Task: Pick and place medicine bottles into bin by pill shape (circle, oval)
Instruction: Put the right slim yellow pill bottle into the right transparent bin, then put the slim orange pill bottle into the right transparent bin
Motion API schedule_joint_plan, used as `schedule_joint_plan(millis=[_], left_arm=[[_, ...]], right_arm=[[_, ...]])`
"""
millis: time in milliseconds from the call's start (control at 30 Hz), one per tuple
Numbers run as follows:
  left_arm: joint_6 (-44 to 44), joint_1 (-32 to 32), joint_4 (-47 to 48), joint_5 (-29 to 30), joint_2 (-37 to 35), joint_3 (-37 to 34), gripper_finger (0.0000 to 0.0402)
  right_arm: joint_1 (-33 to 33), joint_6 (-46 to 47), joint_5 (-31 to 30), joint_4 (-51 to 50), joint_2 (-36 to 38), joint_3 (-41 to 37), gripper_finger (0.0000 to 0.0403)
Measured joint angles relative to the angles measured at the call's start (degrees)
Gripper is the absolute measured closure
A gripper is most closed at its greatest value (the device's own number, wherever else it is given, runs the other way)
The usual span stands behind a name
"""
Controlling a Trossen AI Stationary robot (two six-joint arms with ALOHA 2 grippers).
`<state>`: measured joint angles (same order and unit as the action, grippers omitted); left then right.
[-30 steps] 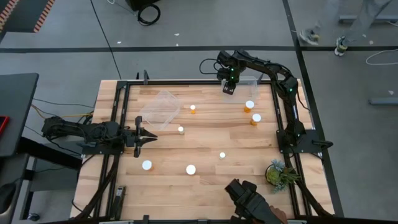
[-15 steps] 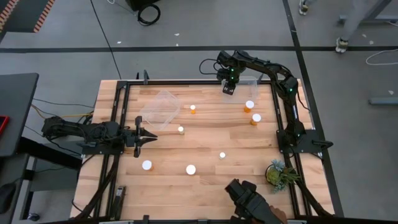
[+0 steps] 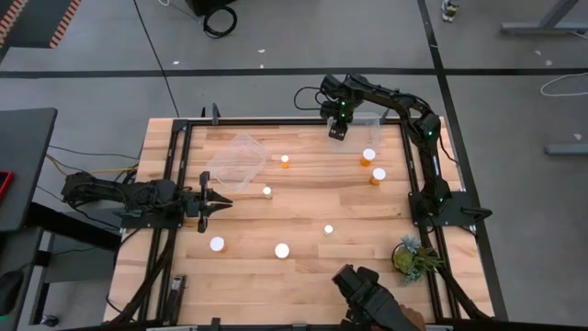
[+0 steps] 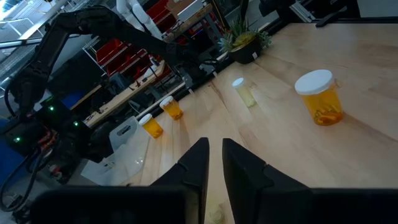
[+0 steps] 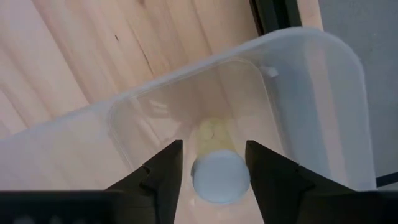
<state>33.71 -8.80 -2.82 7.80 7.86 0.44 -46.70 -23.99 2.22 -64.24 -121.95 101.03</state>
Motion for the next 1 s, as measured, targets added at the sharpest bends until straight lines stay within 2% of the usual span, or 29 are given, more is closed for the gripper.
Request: schedule_joint_plan(millis=[333, 600, 833, 1000], left_arm=[[0.0, 0.0, 0.0, 0.0, 0.0, 0.0, 0.0342], [0.0, 0.0, 0.0, 0.0, 0.0, 0.0, 0.0351], [0.0, 0.0, 0.0, 0.0, 0.0, 0.0, 0.0343], [0.0, 0.0, 0.0, 0.0, 0.0, 0.0, 0.0345]], right_arm=[[0.0, 0.2, -0.2, -2.7, 0.0, 4.4, 0.0164], [1.3, 2.7, -2.9, -8.1, 0.0, 10.9, 0.0162], [5.4, 4.0, -7.3, -11.2, 0.1, 16.3, 0.0162], [8.5, 3.1, -7.7, -11.0, 0.1, 18.4, 0.0162]])
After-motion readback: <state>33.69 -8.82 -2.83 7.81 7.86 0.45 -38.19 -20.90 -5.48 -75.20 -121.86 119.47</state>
